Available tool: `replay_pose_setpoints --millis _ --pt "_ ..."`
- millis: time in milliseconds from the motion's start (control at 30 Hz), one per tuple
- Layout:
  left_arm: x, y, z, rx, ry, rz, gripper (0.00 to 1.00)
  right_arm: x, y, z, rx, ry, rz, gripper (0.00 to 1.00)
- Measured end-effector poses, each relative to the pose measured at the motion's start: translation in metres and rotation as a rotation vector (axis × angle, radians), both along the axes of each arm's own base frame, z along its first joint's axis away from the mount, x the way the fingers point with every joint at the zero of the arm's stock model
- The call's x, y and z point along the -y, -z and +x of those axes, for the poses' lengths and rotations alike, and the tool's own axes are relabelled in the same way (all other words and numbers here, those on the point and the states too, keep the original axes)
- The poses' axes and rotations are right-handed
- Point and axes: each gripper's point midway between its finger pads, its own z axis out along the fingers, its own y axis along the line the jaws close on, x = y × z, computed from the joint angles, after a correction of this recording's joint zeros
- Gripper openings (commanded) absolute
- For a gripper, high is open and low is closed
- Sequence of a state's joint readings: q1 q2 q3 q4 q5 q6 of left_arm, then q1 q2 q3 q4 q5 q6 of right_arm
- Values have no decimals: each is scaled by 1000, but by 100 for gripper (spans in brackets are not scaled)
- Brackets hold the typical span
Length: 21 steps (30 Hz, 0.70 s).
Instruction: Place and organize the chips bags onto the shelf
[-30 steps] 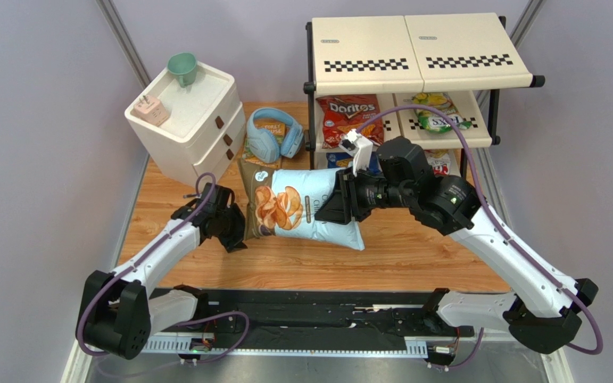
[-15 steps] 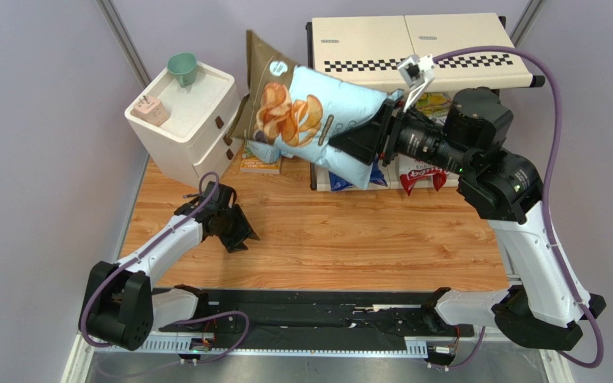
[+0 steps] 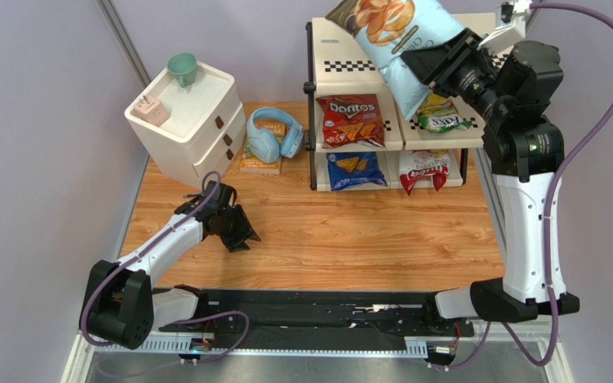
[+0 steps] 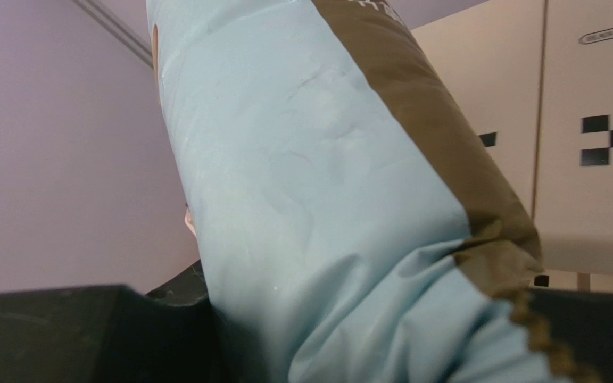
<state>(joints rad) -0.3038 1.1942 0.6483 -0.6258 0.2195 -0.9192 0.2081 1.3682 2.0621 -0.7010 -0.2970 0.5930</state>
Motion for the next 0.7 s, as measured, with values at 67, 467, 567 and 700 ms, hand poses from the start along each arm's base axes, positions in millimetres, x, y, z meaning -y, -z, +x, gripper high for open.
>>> replay_pose_setpoints --millis 67,467,567,700 --pt "1 0 -1 0 9 -5 50 19 -4 15 -7 60 39 0" --pt "7 1 6 -15 67 -9 44 77 0 58 -86 196 333 0" --pt "9 -2 11 -2 79 -12 44 93 11 70 -128 228 408 0" --pt "11 -5 17 15 92 -16 44 114 20 84 -165 278 468 0"
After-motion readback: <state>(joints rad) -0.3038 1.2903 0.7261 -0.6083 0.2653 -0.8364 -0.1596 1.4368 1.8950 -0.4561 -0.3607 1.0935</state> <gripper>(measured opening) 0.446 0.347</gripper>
